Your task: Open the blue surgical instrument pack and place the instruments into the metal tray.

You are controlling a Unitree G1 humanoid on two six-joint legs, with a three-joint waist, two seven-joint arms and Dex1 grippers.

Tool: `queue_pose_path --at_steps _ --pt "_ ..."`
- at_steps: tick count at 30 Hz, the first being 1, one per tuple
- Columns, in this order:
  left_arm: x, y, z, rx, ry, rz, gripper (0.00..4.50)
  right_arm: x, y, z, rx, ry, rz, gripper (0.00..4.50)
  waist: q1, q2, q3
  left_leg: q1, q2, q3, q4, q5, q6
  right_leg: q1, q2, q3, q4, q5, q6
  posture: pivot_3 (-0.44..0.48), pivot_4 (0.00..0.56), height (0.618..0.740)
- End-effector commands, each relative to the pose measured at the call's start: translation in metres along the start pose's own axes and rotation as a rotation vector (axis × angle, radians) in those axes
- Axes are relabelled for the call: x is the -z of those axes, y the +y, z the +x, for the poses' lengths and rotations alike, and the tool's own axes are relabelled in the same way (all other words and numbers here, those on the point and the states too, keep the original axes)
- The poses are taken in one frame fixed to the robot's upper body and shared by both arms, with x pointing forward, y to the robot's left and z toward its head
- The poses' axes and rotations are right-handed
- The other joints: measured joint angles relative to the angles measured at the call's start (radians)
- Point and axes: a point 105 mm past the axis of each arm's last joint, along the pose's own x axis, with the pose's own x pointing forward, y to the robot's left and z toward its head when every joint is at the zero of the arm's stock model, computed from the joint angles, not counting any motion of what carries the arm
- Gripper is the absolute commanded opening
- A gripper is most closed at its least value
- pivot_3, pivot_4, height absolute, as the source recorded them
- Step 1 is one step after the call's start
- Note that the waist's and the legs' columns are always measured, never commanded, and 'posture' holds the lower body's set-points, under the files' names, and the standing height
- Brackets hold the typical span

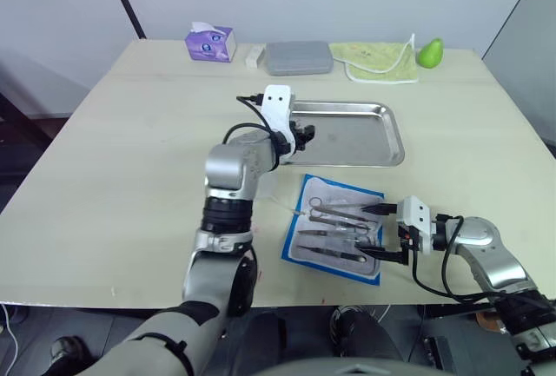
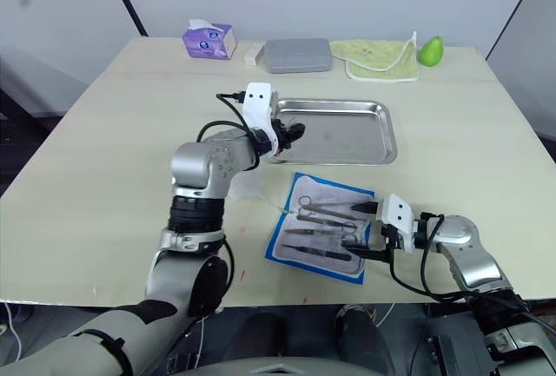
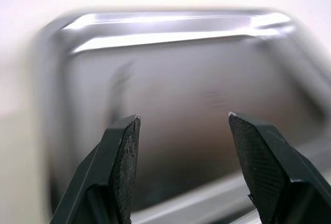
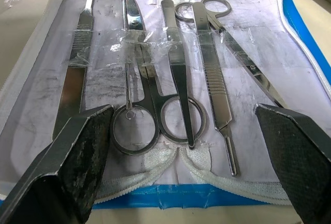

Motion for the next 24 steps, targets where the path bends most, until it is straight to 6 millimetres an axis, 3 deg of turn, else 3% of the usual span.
queue_pose_path --at_steps 1,7,10,14,19,24 --pt "-0.018 -0.031 -0.032 0.364 -0.136 0.075 2.88 0.06 0.019 -0.009 -0.013 0.234 0.16 4.5 -0.001 0.001 0.0 0.0 0.0 0.0 0.0 0.0 0.0 0.0 0.0 0.0 0.0 -0.001 -0.002 0.0 0.15 0.736" --pt "0.001 -0.031 -0.078 0.671 -0.151 0.23 2.88 0.06 0.018 -0.008 -0.008 0.224 0.161 4.5 0.002 0.002 0.0 0.0 0.0 0.0 -0.001 0.0 0.0 0.0 -0.005 -0.004 -0.001 -0.003 -0.005 0.0 0.15 0.736" --pt "0.012 -0.021 -0.098 0.761 -0.153 0.308 2.88 0.059 0.019 -0.007 -0.008 0.216 0.163 4.5 0.0 0.003 0.0 0.0 0.0 0.001 -0.001 0.001 0.002 0.0 -0.008 -0.007 -0.002 -0.003 -0.005 0.0 0.15 0.736" --pt "0.026 0.007 -0.126 0.834 -0.106 0.338 2.88 0.06 0.022 -0.007 -0.008 0.211 0.166 4.5 0.001 0.003 0.0 0.0 0.002 0.001 -0.002 0.002 0.004 -0.001 -0.017 -0.022 -0.004 -0.002 -0.007 0.0 0.15 0.736" --pt "0.03 0.034 -0.146 0.801 -0.054 0.339 4.46 0.06 0.022 -0.011 -0.001 0.207 0.17 4.5 0.004 0.003 0.0 -0.001 0.002 0.002 -0.005 0.002 0.004 -0.002 -0.034 -0.044 -0.009 -0.002 -0.007 0.0 0.15 0.736" --pt "0.036 0.05 -0.158 0.758 -0.004 0.352 4.46 0.059 0.021 -0.015 0.015 0.19 0.174 4.5 0.008 0.004 0.0 -0.002 0.002 0.001 -0.006 0.002 0.005 -0.002 -0.046 -0.061 -0.011 -0.002 -0.007 0.0 0.15 0.736"
